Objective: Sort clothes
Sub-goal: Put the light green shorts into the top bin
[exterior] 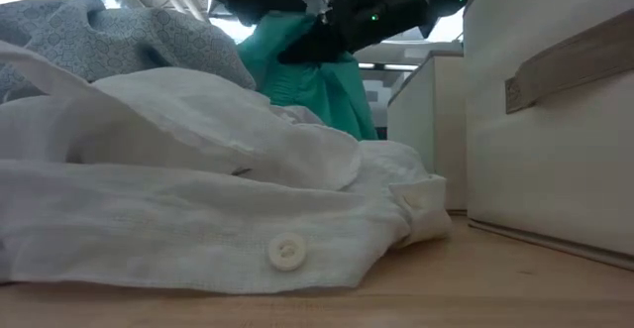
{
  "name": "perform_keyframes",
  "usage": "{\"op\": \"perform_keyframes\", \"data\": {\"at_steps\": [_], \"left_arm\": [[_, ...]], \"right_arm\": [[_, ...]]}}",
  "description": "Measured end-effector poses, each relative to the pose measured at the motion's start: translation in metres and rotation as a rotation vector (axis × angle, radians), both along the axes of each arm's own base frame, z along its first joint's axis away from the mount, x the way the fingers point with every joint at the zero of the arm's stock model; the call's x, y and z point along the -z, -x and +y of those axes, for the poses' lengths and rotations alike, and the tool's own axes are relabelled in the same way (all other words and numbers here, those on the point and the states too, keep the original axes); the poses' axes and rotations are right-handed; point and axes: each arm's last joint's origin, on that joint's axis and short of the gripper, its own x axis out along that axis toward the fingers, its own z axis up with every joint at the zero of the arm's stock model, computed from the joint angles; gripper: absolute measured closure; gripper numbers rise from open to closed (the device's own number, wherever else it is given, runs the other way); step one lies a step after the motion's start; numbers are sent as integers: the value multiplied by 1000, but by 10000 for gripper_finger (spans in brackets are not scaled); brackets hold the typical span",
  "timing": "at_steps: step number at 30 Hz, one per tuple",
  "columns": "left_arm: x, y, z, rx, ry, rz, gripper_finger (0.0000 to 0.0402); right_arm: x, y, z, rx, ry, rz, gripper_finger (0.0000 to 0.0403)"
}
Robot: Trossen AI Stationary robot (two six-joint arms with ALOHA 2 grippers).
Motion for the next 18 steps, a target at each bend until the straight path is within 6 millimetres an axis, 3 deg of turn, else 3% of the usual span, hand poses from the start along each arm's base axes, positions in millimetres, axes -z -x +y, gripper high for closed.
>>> {"op": "perform_keyframes", "data": {"at_steps": [4,9,18], "left_arm": [[-14,16,0,-52,-19,-18,201],[-22,35,2,-143,-42,4,196],[-15,45,4,-238,-35,90,199]], "right_arm": [[-21,15,2,9,4,-4,378],[-58,43,4,118,75,-47,357],[-120,99,10,248,202,-192,370]]}}
